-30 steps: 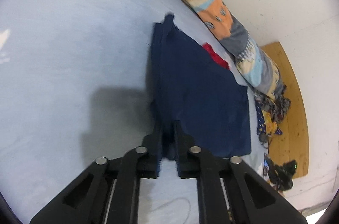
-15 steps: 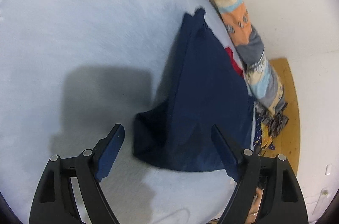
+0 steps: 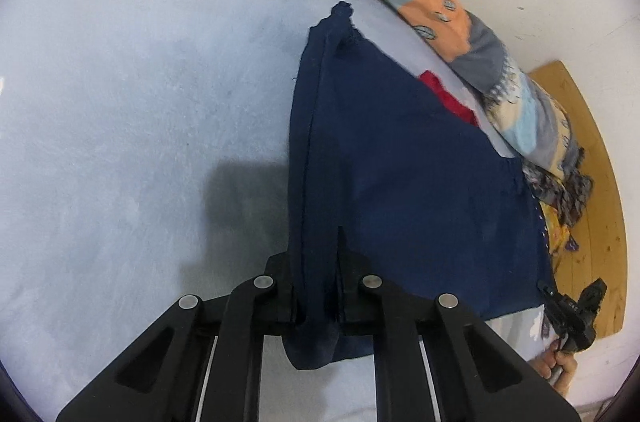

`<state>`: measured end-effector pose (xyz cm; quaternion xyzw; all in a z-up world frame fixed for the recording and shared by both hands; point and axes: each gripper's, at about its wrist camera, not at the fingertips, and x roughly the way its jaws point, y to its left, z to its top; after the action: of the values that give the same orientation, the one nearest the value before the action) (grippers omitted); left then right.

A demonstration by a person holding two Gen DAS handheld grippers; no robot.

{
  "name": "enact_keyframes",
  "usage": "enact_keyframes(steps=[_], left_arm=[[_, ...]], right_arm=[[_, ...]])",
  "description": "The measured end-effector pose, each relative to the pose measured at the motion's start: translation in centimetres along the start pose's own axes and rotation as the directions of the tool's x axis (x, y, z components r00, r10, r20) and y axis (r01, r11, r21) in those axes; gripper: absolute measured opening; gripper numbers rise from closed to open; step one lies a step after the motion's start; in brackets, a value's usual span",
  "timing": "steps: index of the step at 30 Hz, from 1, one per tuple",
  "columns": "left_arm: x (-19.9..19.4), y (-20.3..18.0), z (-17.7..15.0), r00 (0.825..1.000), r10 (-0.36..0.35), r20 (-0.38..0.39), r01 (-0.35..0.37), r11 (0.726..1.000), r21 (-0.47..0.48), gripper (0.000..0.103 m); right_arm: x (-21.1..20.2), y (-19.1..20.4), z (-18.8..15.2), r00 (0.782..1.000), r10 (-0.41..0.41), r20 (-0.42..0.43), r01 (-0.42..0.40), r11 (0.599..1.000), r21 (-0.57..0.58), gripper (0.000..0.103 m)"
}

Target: Fold large clothes

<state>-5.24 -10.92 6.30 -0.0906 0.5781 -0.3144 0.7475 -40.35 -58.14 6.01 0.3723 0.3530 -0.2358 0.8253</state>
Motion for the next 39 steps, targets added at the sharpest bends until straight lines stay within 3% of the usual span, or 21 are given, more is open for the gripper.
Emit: enact_keyframes(steps=[5, 8, 9, 10, 12, 15, 16, 17, 18, 19, 20, 23, 24, 26, 28, 30, 32, 33, 34, 36, 39], left_arm=[[-2.8, -0.6, -1.7, 1.0, 0.002, -0.009, -0.001, 0.999, 0.038, 0.011], [-3.0, -0.2, -2.9, 0.998, 0.042, -0.049, -0.039, 0.998, 0.048, 0.013], [-2.7, 0.0, -3.2, 0.995, 0.073, -0.069, -0.069, 0.996, 0.057, 0.015], [-2.2, 0.4, -3.4, 0.985, 0.152, -0.085, -0.147, 0.987, 0.068, 0.023], [-1.9, 1.0, -3.4, 0.953, 0.289, -0.092, -0.285, 0.957, 0.06, 0.03], [-4.4, -0.1, -2.7, 0.933, 0.358, 0.033, -0.36, 0.93, 0.071, 0.032], [-5.3, -1.3, -2.6, 0.926, 0.366, 0.095, -0.374, 0.923, 0.094, 0.038], [-5.7, -2.8, -2.8, 0.923, 0.357, 0.144, -0.375, 0.918, 0.13, 0.057], [-5.6, -4.1, -3.1, 0.926, 0.339, 0.166, -0.365, 0.916, 0.168, 0.067], [-5.1, -5.8, -3.7, 0.933, 0.31, 0.18, -0.345, 0.913, 0.216, 0.075], [-4.0, -7.6, -4.5, 0.94, 0.287, 0.183, -0.329, 0.905, 0.27, 0.075], [0.7, -11.1, -7.3, 0.941, 0.317, 0.117, -0.336, 0.843, 0.42, 0.075], [2.2, -11.4, -8.1, 0.933, 0.346, 0.099, -0.352, 0.821, 0.449, 0.075], [5.7, -11.0, -9.8, 0.898, 0.436, 0.062, -0.406, 0.766, 0.498, 0.076], [6.7, -10.3, -10.8, 0.882, 0.462, 0.097, -0.441, 0.734, 0.516, 0.076], [6.2, -11.3, -10.6, 0.871, 0.474, 0.129, -0.462, 0.701, 0.543, 0.076], [5.2, -12.4, -9.6, 0.896, 0.417, 0.155, -0.431, 0.727, 0.535, 0.076], [5.0, -13.2, -8.7, 0.901, 0.398, 0.173, -0.426, 0.734, 0.53, 0.076], [5.0, -14.0, -7.7, 0.897, 0.393, 0.2, -0.438, 0.735, 0.519, 0.078], [5.7, -15.0, -5.5, 0.885, 0.404, 0.233, -0.465, 0.734, 0.495, 0.084], [7.3, -13.8, -2.4, 0.872, 0.442, 0.212, -0.489, 0.76, 0.428, 0.084]], right_arm=[[-3.8, 0.4, -3.3, 0.999, 0.012, -0.032, -0.014, 0.999, -0.04, 0.006], [-4.7, -0.1, -5.6, 0.997, -0.01, -0.07, 0.007, 0.999, -0.051, 0.006], [-4.7, -0.9, -6.2, 0.996, -0.023, -0.089, 0.021, 0.999, -0.028, 0.01], [-4.3, -2.2, -6.6, 0.993, -0.043, -0.11, 0.045, 0.999, 0.02, 0.014], [-3.7, -4.2, -6.6, 0.982, -0.116, -0.148, 0.126, 0.99, 0.06, 0.036], [-5.7, -4.1, -5.5, 0.987, -0.156, -0.049, 0.159, 0.986, 0.053, 0.041], [-6.3, -3.4, -5.1, 0.985, -0.173, -0.01, 0.174, 0.984, 0.032, 0.041], [-7.0, -2.3, -4.8, 0.983, -0.178, 0.046, 0.178, 0.984, 0.003, 0.048], [-7.2, -0.9, -4.7, 0.986, -0.148, 0.079, 0.151, 0.988, -0.034, 0.057], [-6.5, 0.9, -4.8, 0.993, -0.09, 0.076, 0.097, 0.991, -0.092, 0.059], [-5.5, 2.3, -5.1, 0.997, -0.06, 0.055, 0.067, 0.989, -0.131, 0.06], [0.1, 6.9, -7.5, 0.993, -0.022, -0.114, -0.009, 0.964, -0.267, 0.056], [2.0, 8.1, -8.6, 0.985, -0.071, -0.158, 0.017, 0.948, -0.318, 0.055], [5.1, 8.8, -10.1, 0.962, -0.16, -0.22, 0.061, 0.916, -0.397, 0.055], [6.7, 9.3, -11.4, 0.942, -0.242, -0.231, 0.096, 0.857, -0.506, 0.055], [6.2, 9.9, -11.1, 0.945, -0.244, -0.217, 0.105, 0.855, -0.507, 0.056], [4.9, 11.0, -9.3, 0.973, -0.128, -0.193, 0.025, 0.887, -0.462, 0.055], [4.4, 11.7, -8.1, 0.984, -0.11, -0.143, 0.032, 0.887, -0.461, 0.056], [4.3, 12.4, -7.0, 0.988, -0.122, -0.092, 0.065, 0.879, -0.472, 0.057], [5.1, 13.6, -4.4, 0.988, -0.156, 0.003, 0.139, 0.873, -0.467, 0.069], [9.5, 12.8, -0.5, 0.985, -0.172, -0.003, 0.158, 0.91, -0.383, 0.071]])
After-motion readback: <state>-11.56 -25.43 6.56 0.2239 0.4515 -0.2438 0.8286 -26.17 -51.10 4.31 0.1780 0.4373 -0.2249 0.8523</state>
